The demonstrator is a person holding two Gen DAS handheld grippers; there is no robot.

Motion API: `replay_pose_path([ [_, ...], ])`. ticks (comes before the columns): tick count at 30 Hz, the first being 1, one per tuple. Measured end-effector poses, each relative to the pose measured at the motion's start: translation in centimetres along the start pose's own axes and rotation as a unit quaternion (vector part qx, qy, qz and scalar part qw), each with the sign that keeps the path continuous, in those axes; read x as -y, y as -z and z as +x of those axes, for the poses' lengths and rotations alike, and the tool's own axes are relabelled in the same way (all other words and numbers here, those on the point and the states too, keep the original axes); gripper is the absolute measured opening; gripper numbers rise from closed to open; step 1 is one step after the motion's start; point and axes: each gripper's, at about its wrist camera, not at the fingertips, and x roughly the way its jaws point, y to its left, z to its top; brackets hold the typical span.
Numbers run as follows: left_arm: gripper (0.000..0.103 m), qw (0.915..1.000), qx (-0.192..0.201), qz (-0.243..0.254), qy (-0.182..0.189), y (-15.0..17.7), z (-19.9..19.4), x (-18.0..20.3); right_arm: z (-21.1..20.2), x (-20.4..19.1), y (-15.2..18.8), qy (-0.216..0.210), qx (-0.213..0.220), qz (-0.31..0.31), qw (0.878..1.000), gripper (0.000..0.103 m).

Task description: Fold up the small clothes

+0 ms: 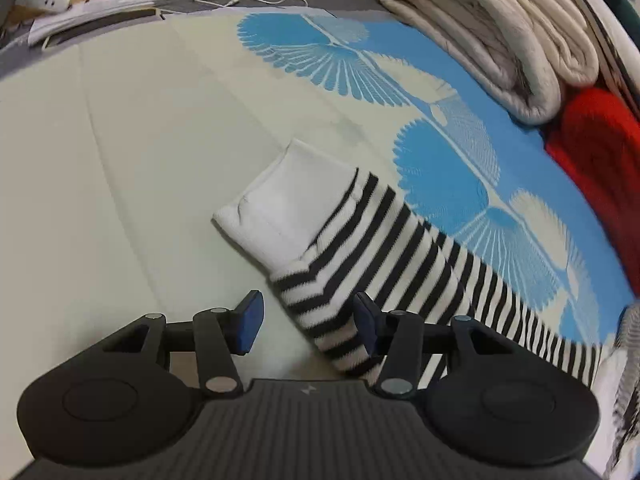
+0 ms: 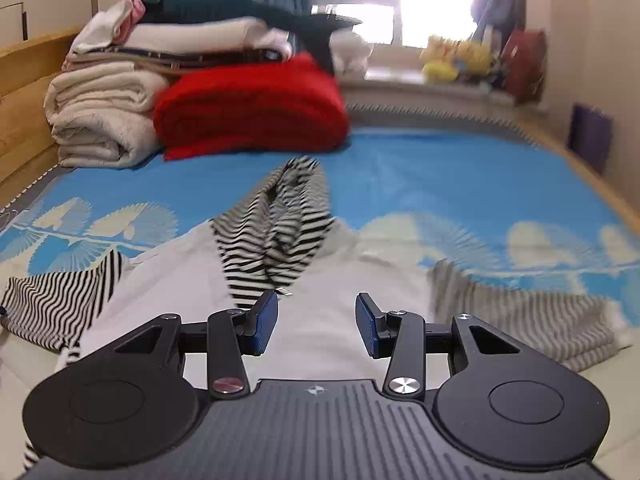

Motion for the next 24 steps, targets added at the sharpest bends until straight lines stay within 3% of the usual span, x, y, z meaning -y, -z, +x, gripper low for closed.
replay_pose_path([
  [2, 0.046, 1.0, 0.006, 0.004, -0.002, -0.2, -0.3, 0.5, 1.8, -0.3, 0.4, -0.007, -0.014, 0.013, 1.0, 0.045],
  [3, 0.019, 0.9998, 0.008, 0.014, -0.01, -0.2, -0.4, 0.8, 2.6, -0.4, 0.7, -0.007, -0.023, 0.019, 1.0, 0.045],
  [4, 0.006, 0.9995, 0.006, 0.023, -0.02, -0.4, -0.2, 1.2, 3.3, -0.5, 1.2, -0.004, -0.038, 0.027, 0.999, 0.045],
  [6, 0.006, 0.9977, 0.016, 0.032, -0.058, -0.6, -0.6, 1.8, 4.7, -0.5, 1.4, 0.004, -0.067, 0.044, 0.997, 0.045],
  [8, 0.005, 0.9928, 0.054, 0.043, -0.098, -1.0, -2.3, 3.0, 5.3, -0.4, 1.3, -0.005, -0.079, 0.055, 0.995, 0.045],
  [11, 0.005, 0.9852, 0.103, 0.064, -0.121, -1.0, -5.1, 6.2, 5.5, 0.2, 0.9, -0.002, -0.079, 0.059, 0.995, 0.045],
  [14, 0.005, 0.9857, 0.079, 0.056, -0.138, -0.2, -5.8, 8.4, 5.8, 1.4, 0.8, 0.008, -0.087, 0.073, 0.993, 0.045],
  [16, 0.005, 0.9854, 0.09, 0.064, -0.13, 0.7, -7.2, 10.1, 5.4, 2.4, 0.9, 0.007, -0.095, 0.093, 0.991, 0.045],
  [18, 0.005, 0.9826, 0.126, 0.106, -0.086, 2.1, -9.9, 14.1, 5.5, 3.6, 0.8, 0.004, -0.099, 0.105, 0.99, 0.04],
  [20, 0.005, 0.9767, 0.148, 0.155, -0.005, 4.5, -13.0, 18.8, 5.1, 4.4, 1.0, 0.003, -0.096, 0.107, 0.99, 0.025],
  [21, 0.005, 0.9715, 0.146, 0.18, 0.05, 6.3, -14.7, 21.6, 4.8, 4.7, 1.1, 0.007, -0.093, 0.107, 0.99, 0.014],
  [23, 0.005, 0.9612, 0.115, 0.209, 0.139, 9.9, -16.8, 25.8, 4.7, 5.5, 1.3, 0.014, -0.094, 0.115, 0.989, 0.004],
  [24, 0.005, 0.9536, 0.086, 0.22, 0.186, 12.1, -17.7, 27.9, 4.8, 5.9, 1.4, 0.012, -0.097, 0.122, 0.988, 0.004],
])
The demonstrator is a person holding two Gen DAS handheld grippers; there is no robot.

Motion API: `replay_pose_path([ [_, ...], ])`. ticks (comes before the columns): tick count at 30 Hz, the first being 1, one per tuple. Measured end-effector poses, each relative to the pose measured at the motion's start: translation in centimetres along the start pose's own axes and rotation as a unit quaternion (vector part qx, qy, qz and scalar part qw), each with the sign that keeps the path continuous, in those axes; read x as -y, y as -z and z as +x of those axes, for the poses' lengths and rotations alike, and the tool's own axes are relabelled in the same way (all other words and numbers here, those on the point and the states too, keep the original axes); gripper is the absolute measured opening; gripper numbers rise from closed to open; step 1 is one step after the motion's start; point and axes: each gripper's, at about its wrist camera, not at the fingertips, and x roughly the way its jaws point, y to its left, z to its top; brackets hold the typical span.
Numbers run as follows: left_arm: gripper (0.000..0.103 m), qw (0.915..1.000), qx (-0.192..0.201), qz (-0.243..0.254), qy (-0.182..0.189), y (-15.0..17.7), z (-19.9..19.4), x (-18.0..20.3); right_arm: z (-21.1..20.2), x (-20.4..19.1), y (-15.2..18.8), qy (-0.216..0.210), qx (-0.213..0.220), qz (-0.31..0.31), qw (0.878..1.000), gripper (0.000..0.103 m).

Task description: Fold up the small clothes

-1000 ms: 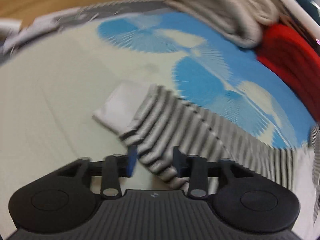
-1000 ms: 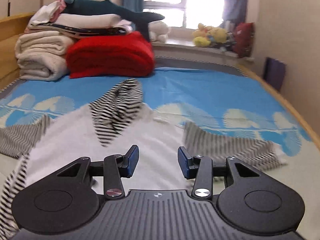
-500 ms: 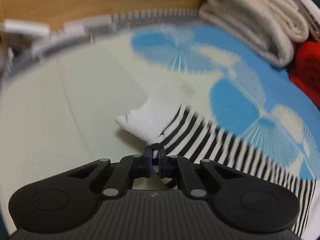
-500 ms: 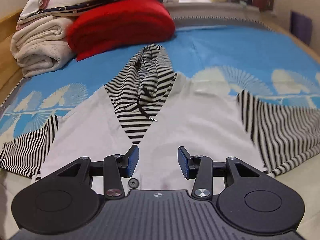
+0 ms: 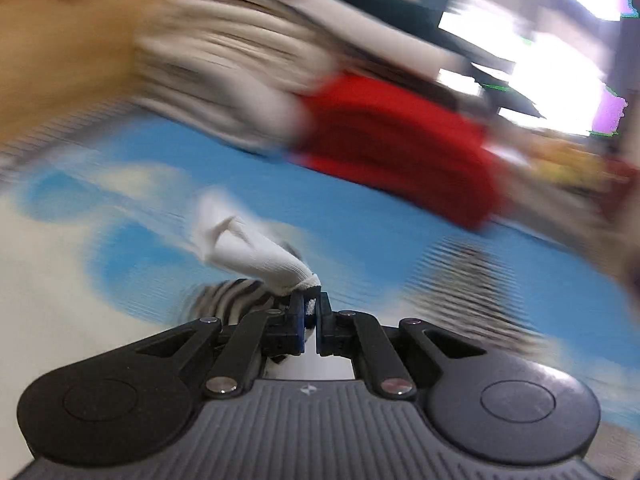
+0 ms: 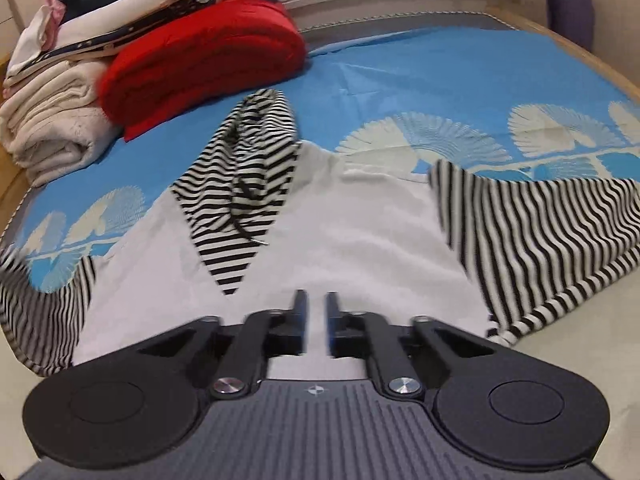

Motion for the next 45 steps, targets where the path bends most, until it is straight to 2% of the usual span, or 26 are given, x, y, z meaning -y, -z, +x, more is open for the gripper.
replay_pose_path([
  [1, 0.006, 0.9981, -0.026, 0.009, 0.054, 1.2, 0.0, 3.1, 0.1, 0.4, 0.0, -0.001, -0.004, 0.009, 1.0, 0.004],
  [2, 0.007, 0.9944, -0.051, 0.018, 0.091, 2.1, 0.1, 5.1, 0.3, 0.8, 0.0, -0.001, -0.007, 0.017, 1.0, 0.005],
  [3, 0.019, 0.9858, -0.092, 0.029, 0.138, 3.2, 0.4, 7.4, 0.5, 1.2, 0.0, -0.002, -0.01, 0.023, 1.0, 0.007],
  [4, 0.027, 0.9682, -0.148, 0.043, 0.197, 4.2, 1.0, 9.6, 0.8, 1.5, -0.1, -0.001, -0.014, 0.031, 0.999, 0.007],
  [5, 0.027, 0.9592, -0.169, 0.05, 0.221, 4.8, 1.3, 10.5, 1.2, 1.8, -0.1, -0.003, -0.019, 0.04, 0.999, 0.008],
  [6, 0.028, 0.9596, -0.167, 0.054, 0.22, 5.0, 1.2, 10.9, 1.5, 2.2, -0.2, -0.006, -0.026, 0.053, 0.998, 0.015],
  [7, 0.029, 0.9652, -0.154, 0.059, 0.203, 4.9, 1.1, 11.0, 1.8, 2.5, -0.2, -0.007, -0.03, 0.064, 0.997, 0.018],
  [8, 0.029, 0.9725, -0.138, 0.064, 0.177, 4.4, 1.2, 10.5, 2.2, 2.8, -0.2, -0.008, -0.035, 0.075, 0.997, 0.022],
  [9, 0.029, 0.976, -0.131, 0.062, 0.162, 3.8, 1.6, 9.7, 2.5, 3.0, -0.2, -0.008, -0.038, 0.081, 0.996, 0.023],
  [11, 0.029, 0.9868, -0.118, 0.046, 0.101, 2.8, 2.7, 7.3, 3.6, 3.4, 0.0, -0.01, -0.05, 0.096, 0.994, 0.023],
  [15, 0.029, 0.991, -0.13, 0.032, -0.001, 1.6, 4.8, 1.8, 6.4, 4.1, 0.5, -0.026, -0.083, 0.148, 0.985, 0.023],
  [17, 0.029, 0.9905, -0.135, 0.01, -0.02, 1.0, 5.5, -0.2, 7.8, 4.1, 0.6, -0.039, -0.097, 0.178, 0.979, 0.023],
  [20, 0.029, 0.9898, -0.14, -0.008, -0.026, 0.2, 6.1, -1.9, 9.5, 3.5, 0.4, -0.044, -0.102, 0.19, 0.976, 0.023],
  [25, 0.029, 0.9907, -0.132, -0.022, -0.027, -1.4, 5.7, -2.5, 12.3, 3.0, 0.3, -0.021, -0.107, 0.202, 0.973, 0.023],
  [26, 0.029, 0.9907, -0.131, -0.028, -0.027, -1.6, 5.5, -2.6, 12.3, 2.8, 0.2, -0.012, -0.1, 0.199, 0.975, 0.015],
  [27, 0.029, 0.9905, -0.131, -0.031, -0.03, -1.9, 5.4, -2.9, 12.1, 2.5, 0.1, -0.003, -0.091, 0.19, 0.978, 0.003],
  [29, 0.029, 0.9904, -0.13, -0.033, -0.033, -2.0, 5.4, -3.5, 11.3, 2.5, -0.2, -0.014, -0.072, 0.193, 0.978, 0.002],
  [31, 0.029, 0.9903, -0.13, -0.032, -0.035, -2.2, 5.5, -3.7, 8.8, 2.1, -1.1, -0.029, -0.033, 0.188, 0.981, 0.001],
  [33, 0.029, 0.9899, -0.134, -0.029, -0.037, -2.0, 5.7, -3.8, 5.2, 1.6, -2.2, -0.034, 0.028, 0.172, 0.984, 0.001],
  [35, 0.029, 0.9896, -0.138, -0.019, -0.034, -1.7, 5.8, -3.4, 1.8, 1.3, -2.4, -0.024, 0.088, 0.147, 0.985, 0.001],
  [37, 0.029, 0.9892, -0.142, -0.01, -0.035, -1.3, 6.0, -3.1, 0.6, 1.8, -1.9, 0.002, 0.12, 0.126, 0.985, 0.001],
  [39, 0.029, 0.9876, -0.154, -0.001, -0.03, -0.6, 6.4, -2.6, 3.0, 3.8, -1.1, 0.05, 0.052, 0.139, 0.988, 0.001],
  [40, 0.029, 0.986, -0.165, 0.002, -0.025, -0.1, 6.8, -2.3, 4.4, 5.3, -0.5, 0.071, 0.013, 0.167, 0.983, 0.001],
  [41, 0.029, 0.9842, -0.175, 0.002, -0.024, 0.5, 7.2, -2.0, 5.0, 6.3, -0.1, 0.096, -0.004, 0.188, 0.977, 0.003],
  [43, 0.029, 0.9808, -0.193, 0.005, -0.024, 1.6, 7.8, -1.6, 4.9, 7.2, 0.1, 0.126, 0.003, 0.202, 0.971, 0.006],
  [45, 0.029, 0.9769, -0.213, 0.017, -0.011, 2.8, 8.4, -1.0, 4.4, 7.0, -0.5, 0.105, 0.027, 0.198, 0.974, 0.007],
])
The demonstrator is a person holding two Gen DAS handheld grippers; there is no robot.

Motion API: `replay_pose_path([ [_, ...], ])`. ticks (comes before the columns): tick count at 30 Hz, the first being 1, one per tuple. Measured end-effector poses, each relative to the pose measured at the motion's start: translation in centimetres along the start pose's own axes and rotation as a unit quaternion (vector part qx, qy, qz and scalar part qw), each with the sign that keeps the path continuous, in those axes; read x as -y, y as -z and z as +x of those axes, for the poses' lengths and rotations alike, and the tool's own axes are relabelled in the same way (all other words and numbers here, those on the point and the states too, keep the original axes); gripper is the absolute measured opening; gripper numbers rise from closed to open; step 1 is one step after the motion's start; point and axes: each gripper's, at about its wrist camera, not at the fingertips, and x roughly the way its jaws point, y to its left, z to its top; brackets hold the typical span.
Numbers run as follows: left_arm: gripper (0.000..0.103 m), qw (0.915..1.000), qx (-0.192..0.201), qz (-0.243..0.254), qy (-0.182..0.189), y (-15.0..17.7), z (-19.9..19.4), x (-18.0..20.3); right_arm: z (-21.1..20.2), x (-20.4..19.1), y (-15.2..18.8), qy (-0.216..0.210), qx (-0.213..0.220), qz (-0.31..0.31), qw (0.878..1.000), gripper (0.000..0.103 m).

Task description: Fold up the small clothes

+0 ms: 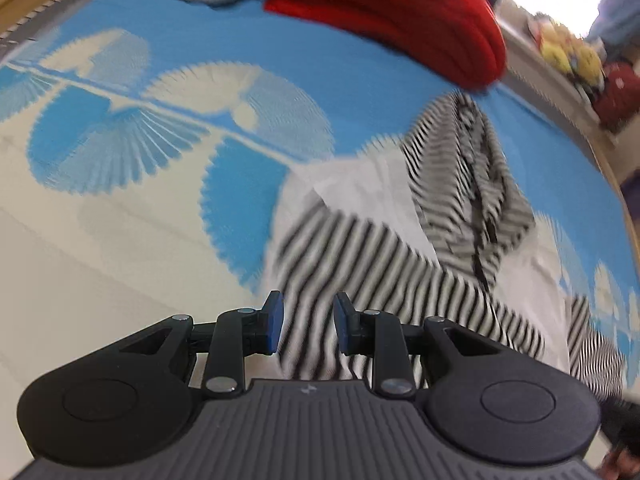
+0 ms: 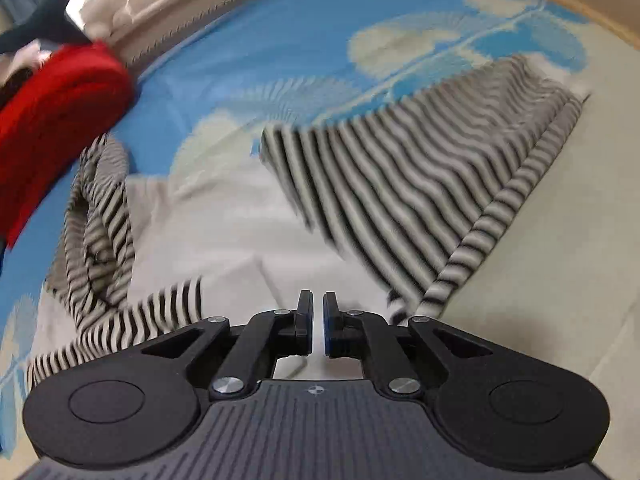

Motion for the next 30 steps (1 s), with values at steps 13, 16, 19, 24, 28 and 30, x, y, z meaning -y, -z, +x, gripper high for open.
replay_pose_path([
  [13, 0.038, 0.992, -0.092, 0.061, -0.062, 3.7, 4.8, -1.6, 3.1, -1.0, 1.2, -0.042, -0.123, -0.021, 0.991, 0.02],
  [16, 0.038, 0.9935, -0.071, 0.075, -0.047, 3.6, 4.0, -0.4, 2.8, -1.0, 1.7, -0.065, -0.11, -0.035, 0.991, 0.032],
  [19, 0.039, 0.9894, -0.119, 0.058, -0.059, 5.2, 6.6, -1.5, 5.0, 0.2, 2.3, -0.003, -0.149, -0.009, 0.989, 0.032],
  [24, 0.038, 0.9931, -0.064, 0.087, -0.046, 4.4, 3.8, 0.7, 3.3, -0.7, 1.4, -0.043, -0.105, -0.026, 0.993, 0.033],
  [28, 0.038, 0.9921, -0.083, 0.094, 0.001, 5.6, 4.1, 2.4, 4.2, -0.8, 1.3, -0.049, -0.13, -0.032, 0.99, 0.034],
  [30, 0.038, 0.9874, -0.114, 0.109, 0.01, 7.0, 5.3, 3.1, 5.5, -0.1, 1.8, -0.016, -0.158, -0.033, 0.987, 0.034],
])
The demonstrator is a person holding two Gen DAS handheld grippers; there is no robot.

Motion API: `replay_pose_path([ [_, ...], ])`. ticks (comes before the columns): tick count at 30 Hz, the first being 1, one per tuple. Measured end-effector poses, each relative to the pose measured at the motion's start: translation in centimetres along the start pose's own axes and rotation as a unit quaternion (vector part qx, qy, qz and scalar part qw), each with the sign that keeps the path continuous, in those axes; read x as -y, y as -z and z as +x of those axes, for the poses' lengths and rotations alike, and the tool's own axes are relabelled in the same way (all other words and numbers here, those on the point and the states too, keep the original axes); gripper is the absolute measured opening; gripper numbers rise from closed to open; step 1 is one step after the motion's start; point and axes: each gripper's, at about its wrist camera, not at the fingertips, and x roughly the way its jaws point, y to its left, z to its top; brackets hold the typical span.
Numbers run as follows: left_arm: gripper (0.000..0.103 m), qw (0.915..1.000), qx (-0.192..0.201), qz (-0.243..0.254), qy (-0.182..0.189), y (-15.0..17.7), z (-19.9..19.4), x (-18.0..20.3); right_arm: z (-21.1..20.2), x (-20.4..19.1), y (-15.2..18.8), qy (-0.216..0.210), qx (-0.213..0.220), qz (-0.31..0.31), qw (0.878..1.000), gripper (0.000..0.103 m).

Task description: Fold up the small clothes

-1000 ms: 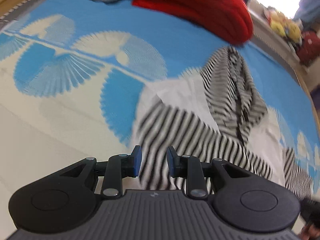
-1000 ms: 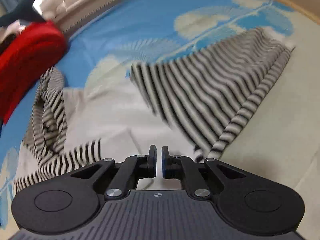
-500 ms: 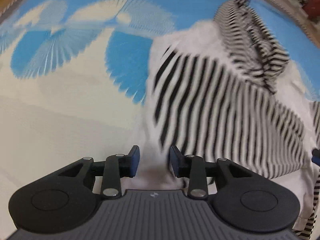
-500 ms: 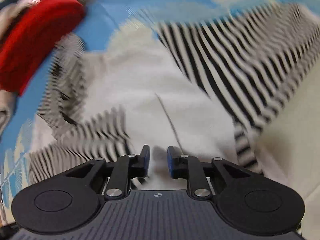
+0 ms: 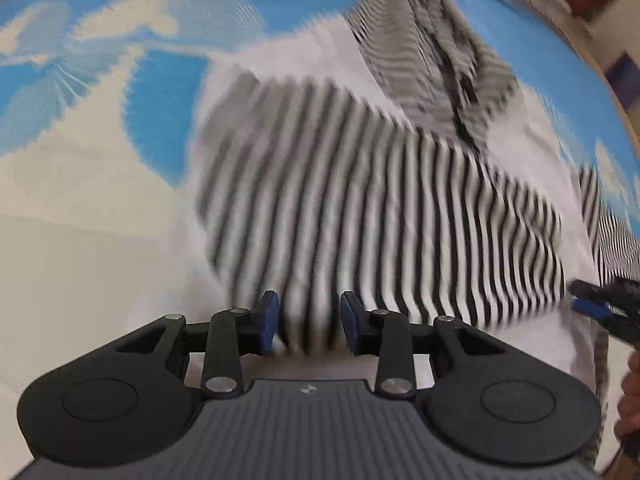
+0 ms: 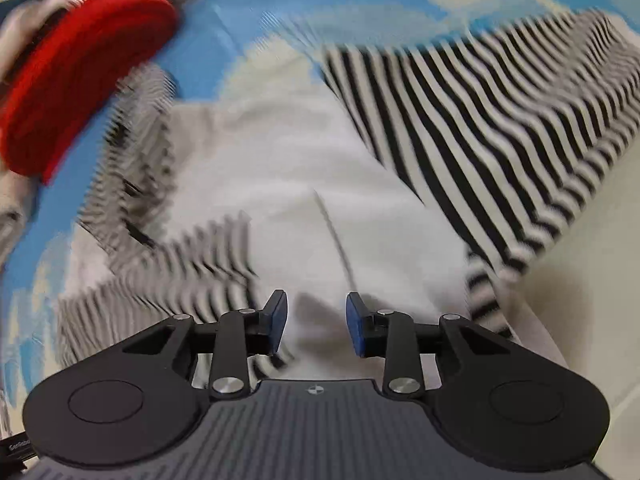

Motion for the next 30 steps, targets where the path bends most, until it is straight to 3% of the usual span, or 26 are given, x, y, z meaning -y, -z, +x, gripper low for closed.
replay_pose_path([
  [1, 0.038, 0.9997, -0.017, 0.015, -0.009, 0.5, 0.9, 0.4, 0.0, 0.2, 0.0, -0.003, 0.0, 0.005, 1.0, 0.033],
  [4, 0.039, 0.9983, -0.013, 0.046, -0.034, 1.0, 1.4, 1.1, -1.1, 0.1, -0.4, -0.016, 0.012, 0.012, 1.0, 0.034],
  [8, 0.039, 0.9995, 0.022, 0.02, -0.011, 0.3, -0.2, 0.8, -2.2, 0.2, -1.1, -0.026, 0.034, -0.005, 0.999, 0.037],
  [11, 0.039, 0.9985, -0.016, 0.025, -0.045, 0.3, 2.1, 1.5, -2.4, 1.7, -1.6, -0.017, 0.033, 0.006, 0.999, 0.037],
  [13, 0.04, 0.9983, -0.008, 0.029, -0.051, 0.1, 1.6, 1.9, -2.8, 2.7, -2.2, -0.017, 0.044, 0.016, 0.999, 0.037],
  [16, 0.045, 0.9987, 0.029, 0.03, -0.031, -0.2, -0.6, 2.9, -4.3, 4.2, -3.5, -0.019, 0.07, 0.024, 0.997, 0.037],
  [21, 0.045, 0.9928, 0.08, 0.073, -0.051, -0.6, -3.0, 5.9, -7.5, 7.8, -5.7, -0.013, 0.136, 0.023, 0.99, 0.037],
  [25, 0.045, 0.9917, 0.086, 0.085, -0.043, -0.3, -3.4, 7.7, -9.0, 12.7, -7.8, -0.002, 0.163, 0.062, 0.985, 0.037],
  [28, 0.045, 0.9913, 0.089, 0.091, -0.036, -0.2, -3.3, 9.0, -10.1, 16.9, -9.2, -0.003, 0.174, 0.105, 0.979, 0.013],
  [30, 0.045, 0.9913, 0.088, 0.092, -0.036, -0.3, -3.1, 9.3, -10.8, 19.2, -9.9, 0.008, 0.191, 0.129, 0.973, 0.012],
])
